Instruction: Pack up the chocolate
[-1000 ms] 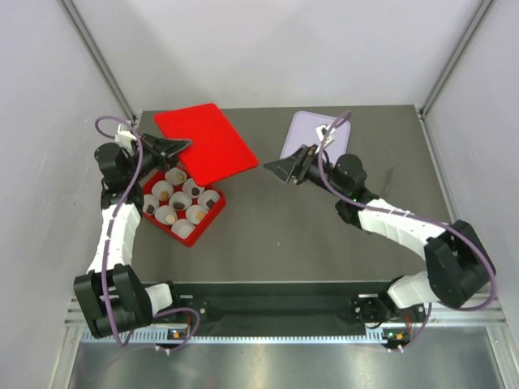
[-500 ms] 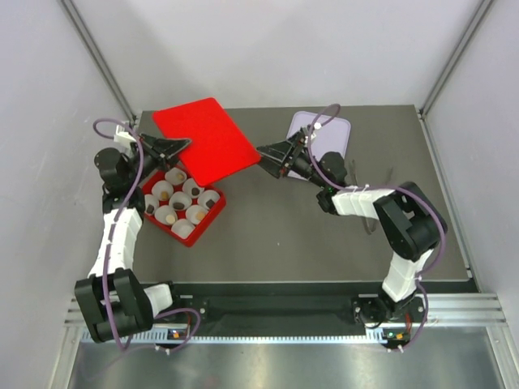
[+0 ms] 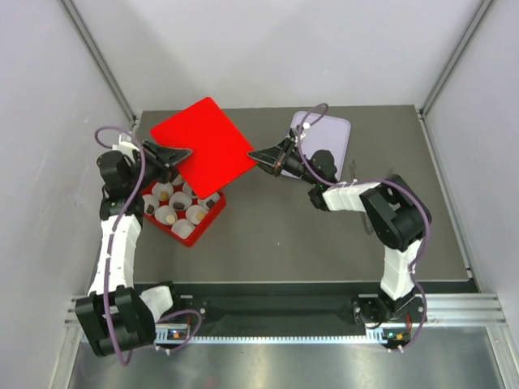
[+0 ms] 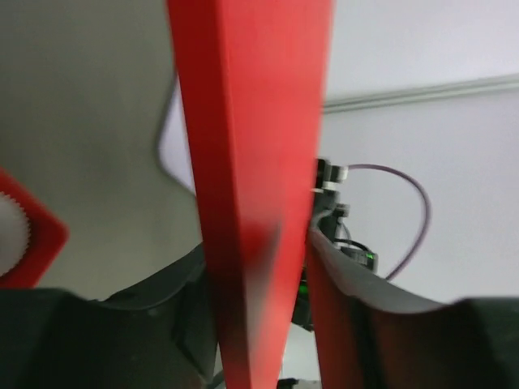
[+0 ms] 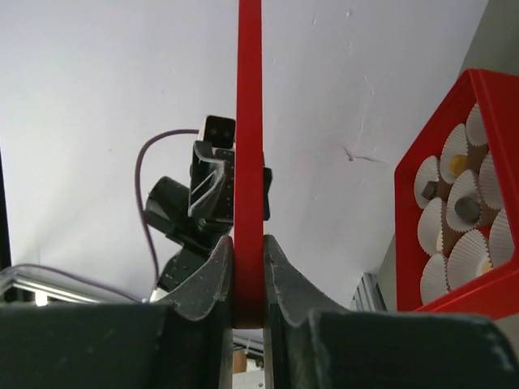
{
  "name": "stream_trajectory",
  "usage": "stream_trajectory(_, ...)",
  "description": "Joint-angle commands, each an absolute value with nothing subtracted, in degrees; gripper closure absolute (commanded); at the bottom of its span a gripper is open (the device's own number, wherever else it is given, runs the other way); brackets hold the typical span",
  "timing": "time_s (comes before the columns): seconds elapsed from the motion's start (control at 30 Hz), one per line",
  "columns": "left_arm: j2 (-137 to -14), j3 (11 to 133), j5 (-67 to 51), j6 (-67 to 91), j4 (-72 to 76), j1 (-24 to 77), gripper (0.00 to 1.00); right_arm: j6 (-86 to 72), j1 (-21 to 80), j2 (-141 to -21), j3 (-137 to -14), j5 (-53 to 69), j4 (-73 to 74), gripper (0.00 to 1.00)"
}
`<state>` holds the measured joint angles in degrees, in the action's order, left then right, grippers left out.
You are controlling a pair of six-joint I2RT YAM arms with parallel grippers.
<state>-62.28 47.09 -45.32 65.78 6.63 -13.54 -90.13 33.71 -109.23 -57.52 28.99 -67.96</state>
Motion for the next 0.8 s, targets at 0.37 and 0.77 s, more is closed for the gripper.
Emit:
stream_trajectory(0.37,-58.6,57.0,-9.1,46.3,-40.4,-21.1,0.32,-86.4,35.9,-115.6,-67.3,31.6,-72.6,1.0)
stream_trajectory(0.77,-63.6,67.2,6.2,39.3,-38.3,-21.5,0.31,-80.3,41.5,-121.9,-75.1,30.5,-58.6,1.0)
